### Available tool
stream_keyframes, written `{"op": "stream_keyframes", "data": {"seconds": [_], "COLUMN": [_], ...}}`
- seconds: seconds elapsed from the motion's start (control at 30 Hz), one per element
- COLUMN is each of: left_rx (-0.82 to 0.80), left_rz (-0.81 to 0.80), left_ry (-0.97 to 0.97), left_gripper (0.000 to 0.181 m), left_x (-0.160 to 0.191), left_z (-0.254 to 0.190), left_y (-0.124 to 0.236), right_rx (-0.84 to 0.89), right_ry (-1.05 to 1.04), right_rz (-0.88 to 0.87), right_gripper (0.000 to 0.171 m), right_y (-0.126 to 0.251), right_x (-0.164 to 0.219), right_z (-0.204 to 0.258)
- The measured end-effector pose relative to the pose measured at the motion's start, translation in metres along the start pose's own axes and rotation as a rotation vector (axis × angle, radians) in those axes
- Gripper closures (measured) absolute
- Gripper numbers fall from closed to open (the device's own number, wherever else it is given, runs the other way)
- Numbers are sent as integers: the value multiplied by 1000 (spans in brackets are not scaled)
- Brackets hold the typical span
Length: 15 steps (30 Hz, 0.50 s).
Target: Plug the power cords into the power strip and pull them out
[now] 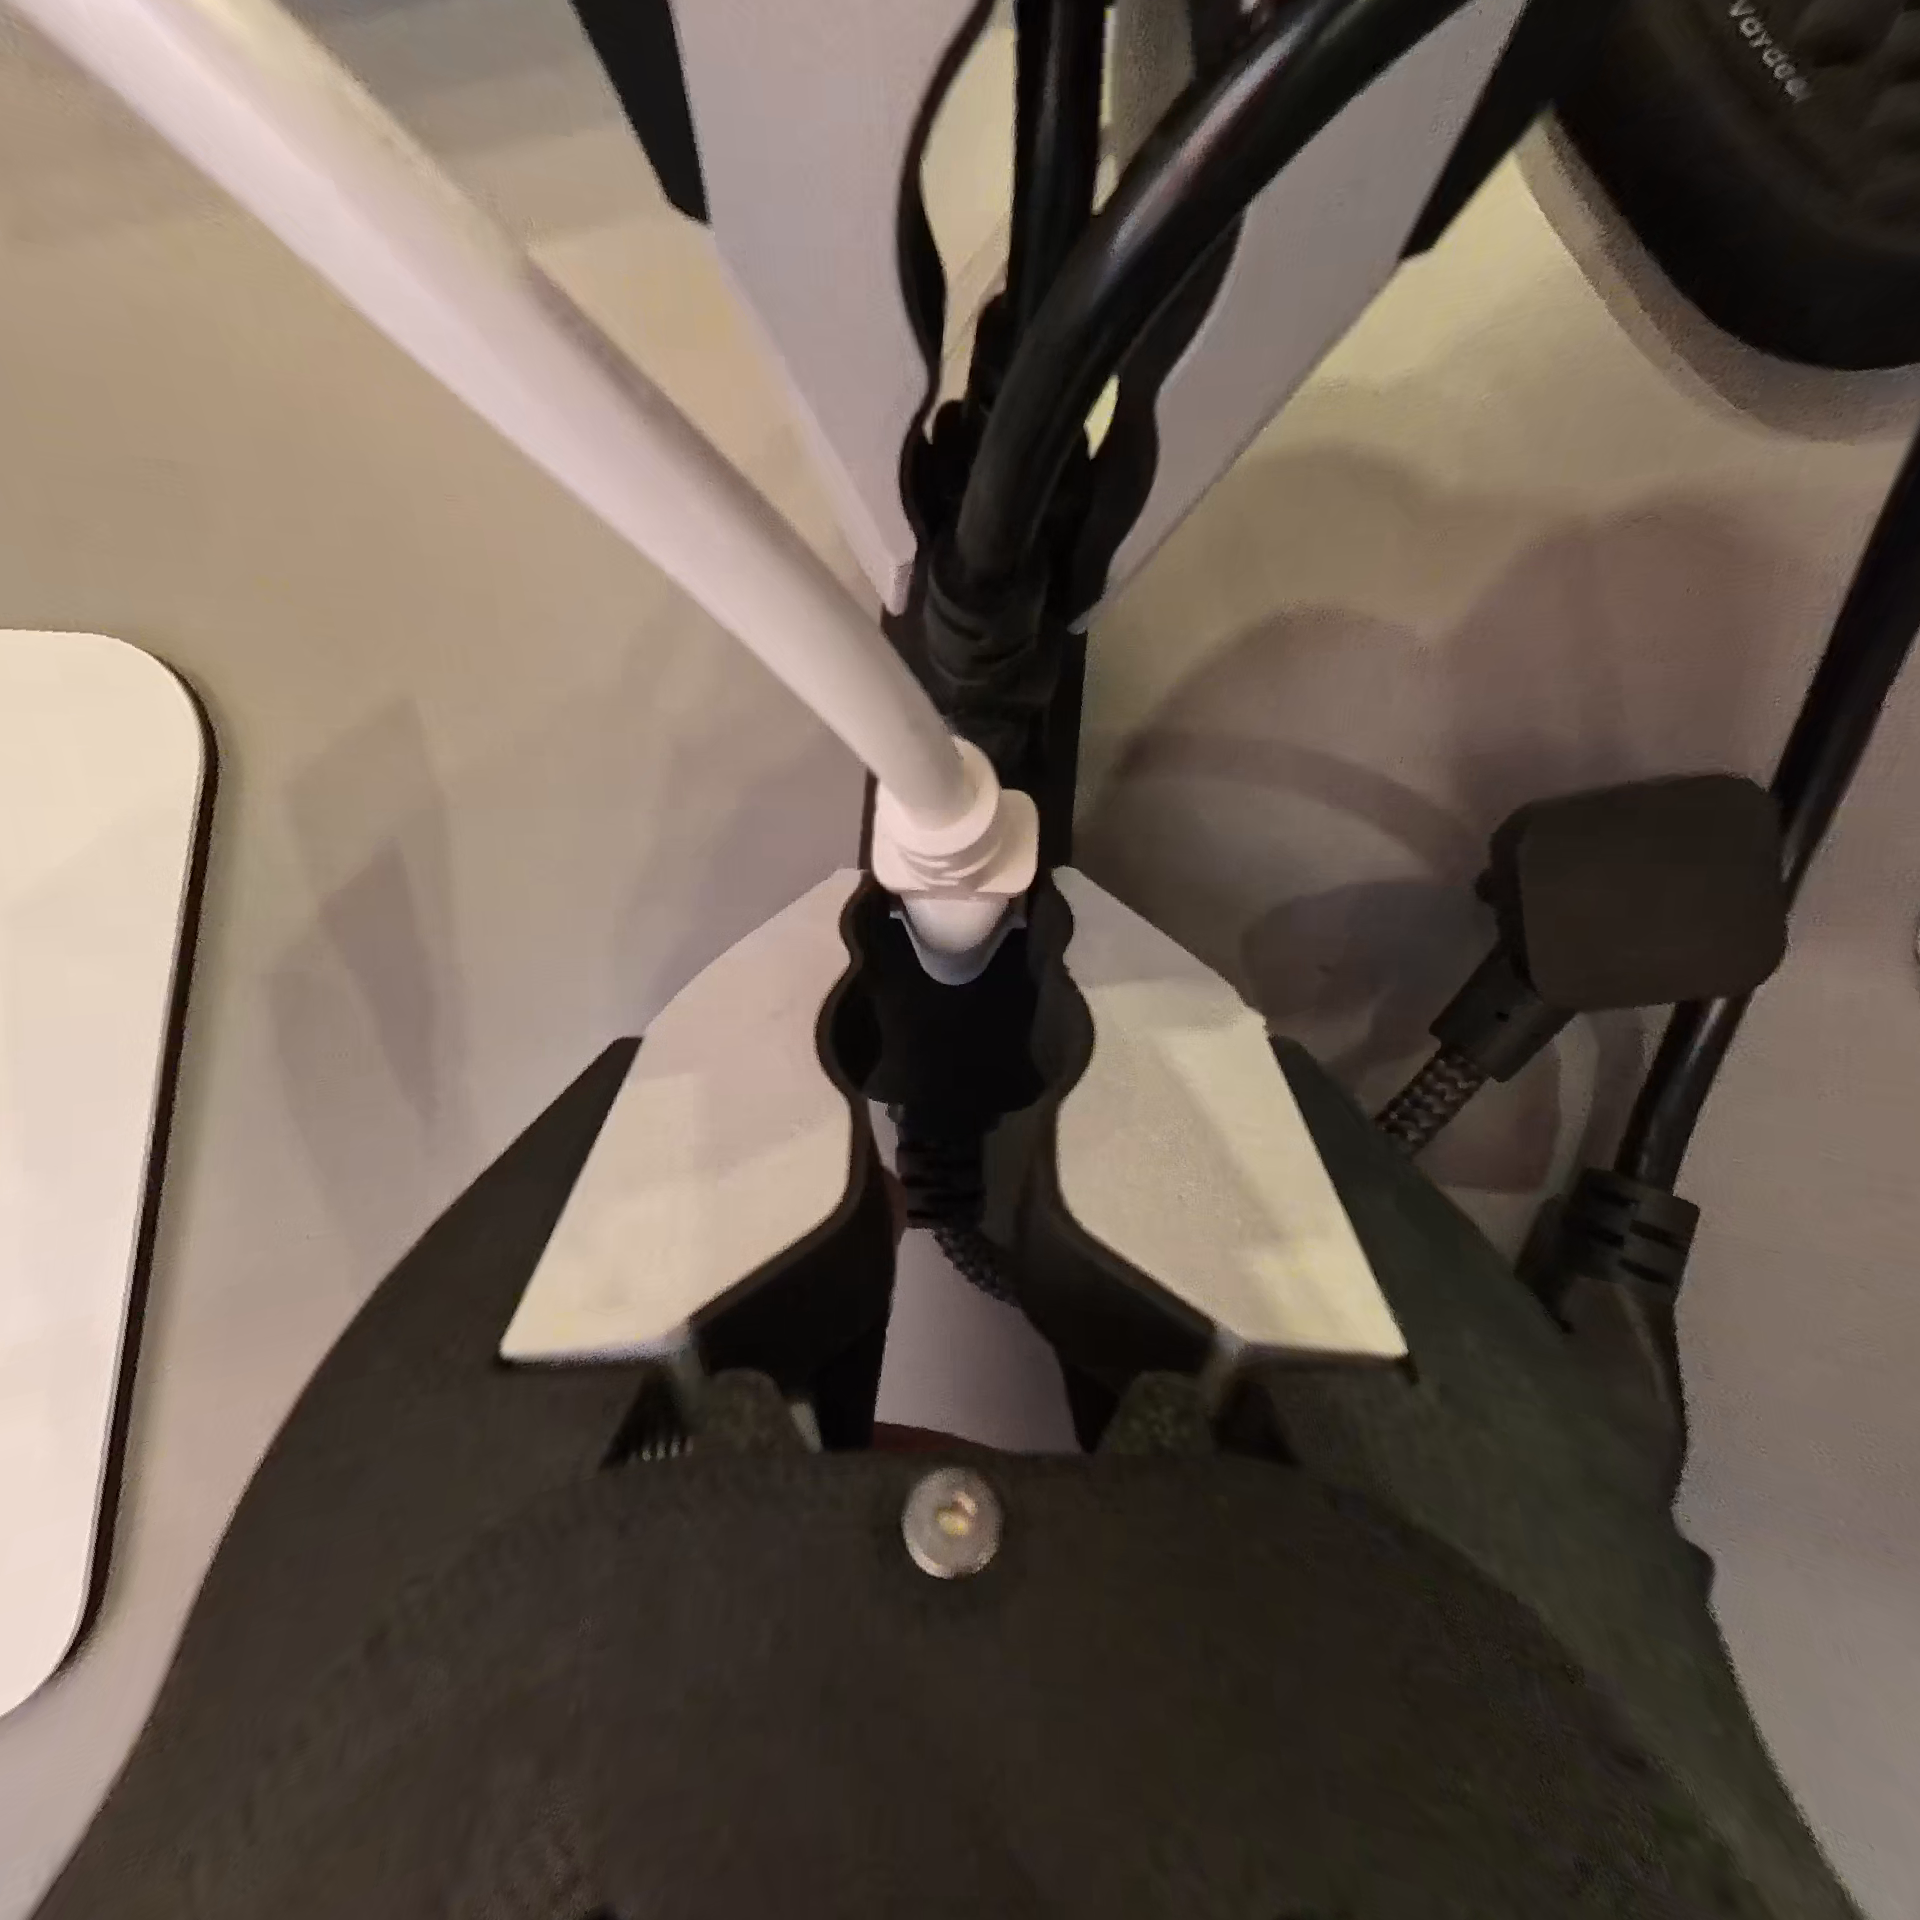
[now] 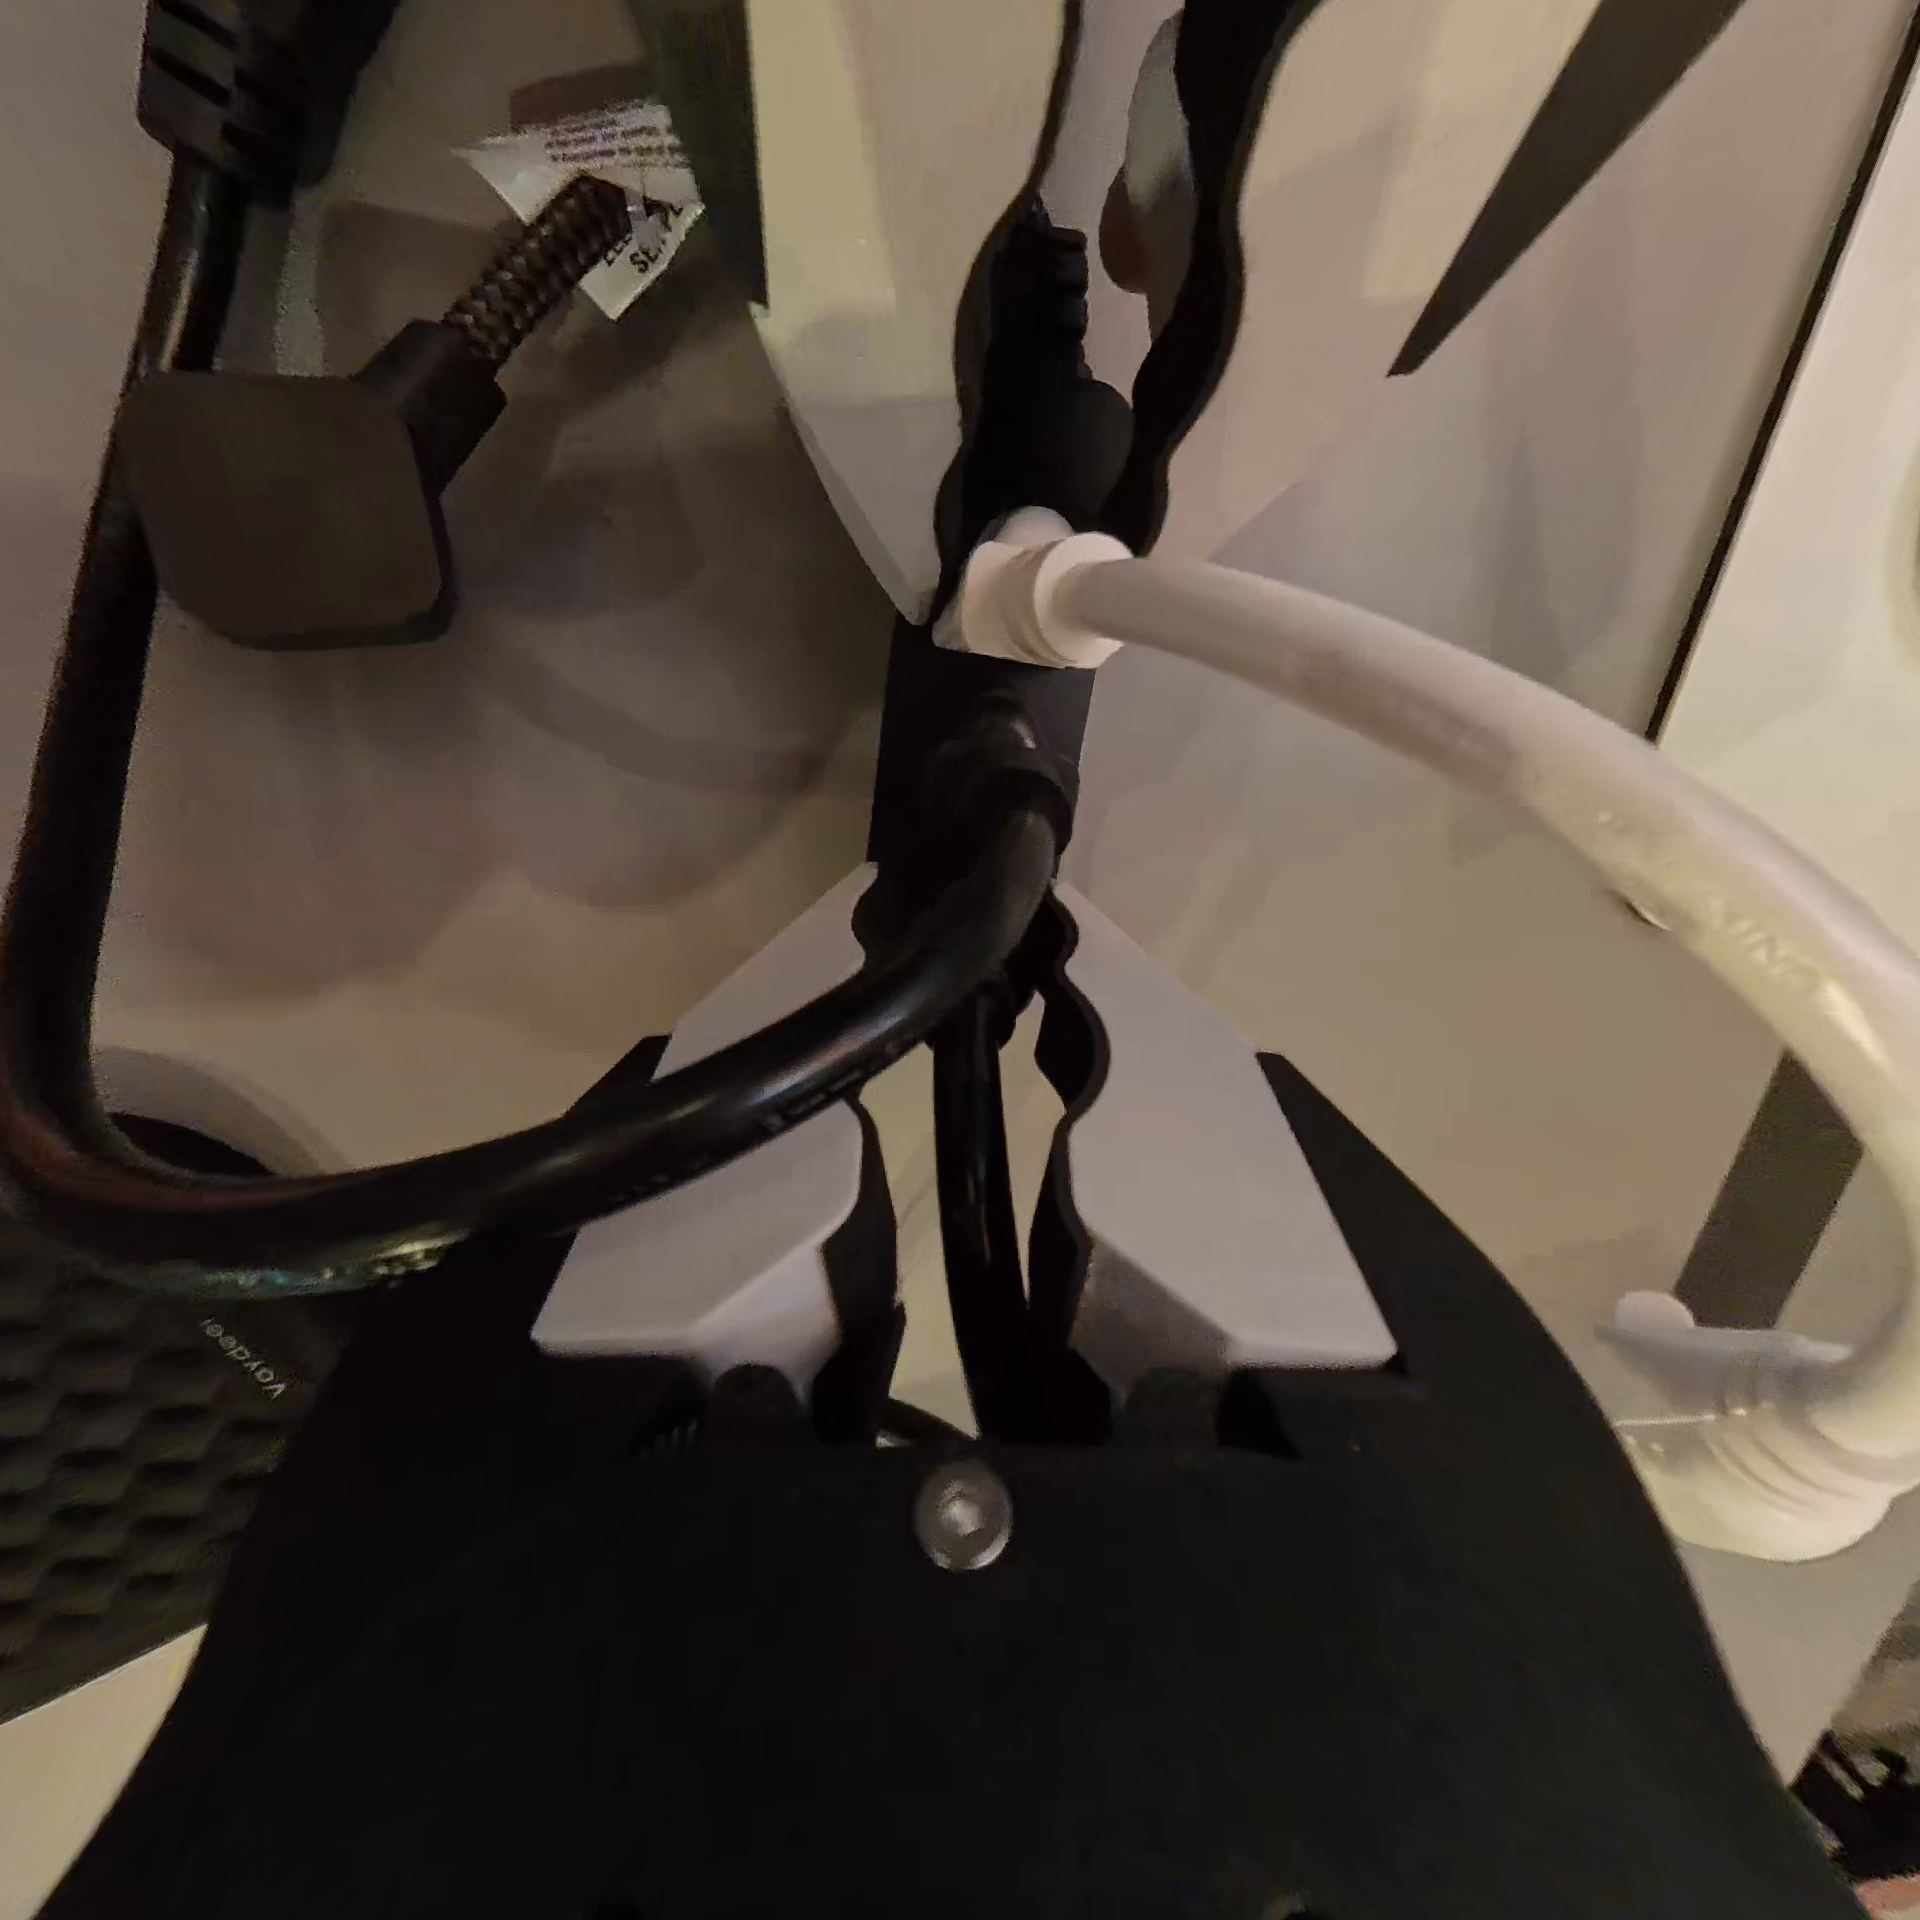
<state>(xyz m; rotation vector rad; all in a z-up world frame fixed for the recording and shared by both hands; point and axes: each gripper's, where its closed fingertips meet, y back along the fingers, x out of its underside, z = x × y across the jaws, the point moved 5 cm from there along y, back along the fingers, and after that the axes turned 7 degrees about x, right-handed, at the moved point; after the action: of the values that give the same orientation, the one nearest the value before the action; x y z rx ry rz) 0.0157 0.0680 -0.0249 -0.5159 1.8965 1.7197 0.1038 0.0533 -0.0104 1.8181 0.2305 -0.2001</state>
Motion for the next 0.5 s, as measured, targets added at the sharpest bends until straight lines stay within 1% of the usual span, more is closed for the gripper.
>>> {"op": "stream_keyframes", "data": {"seconds": [0.1, 0.17, 0.27, 0.43, 0.47, 0.5], "left_rx": [8, 2, 4, -15, -29, -53], "left_rz": [5, 12, 9, -6, -10, 4], "left_ry": [3, -23, -10, 3, 13, 17], "left_gripper": [154, 153, 154, 155, 154, 147], "left_x": [-1, -1, -1, -3, -2, 0], "left_z": [1, 0, 0, -1, -1, 0], "left_y": [0, -1, -1, -1, 0, 3], "right_rx": [4, -47, -109, -114, -111, -108], "right_ry": [18, -39, -91, -61, -58, -50], "right_rz": [-4, -14, -30, -28, -27, -30], "right_gripper": [150, 150, 150, 150, 150, 150], "right_y": [1, 0, -1, -1, -1, -1], "right_x": [0, 1, 4, 5, 5, 5], "right_z": [2, -1, -6, -7, -7, -7]}}
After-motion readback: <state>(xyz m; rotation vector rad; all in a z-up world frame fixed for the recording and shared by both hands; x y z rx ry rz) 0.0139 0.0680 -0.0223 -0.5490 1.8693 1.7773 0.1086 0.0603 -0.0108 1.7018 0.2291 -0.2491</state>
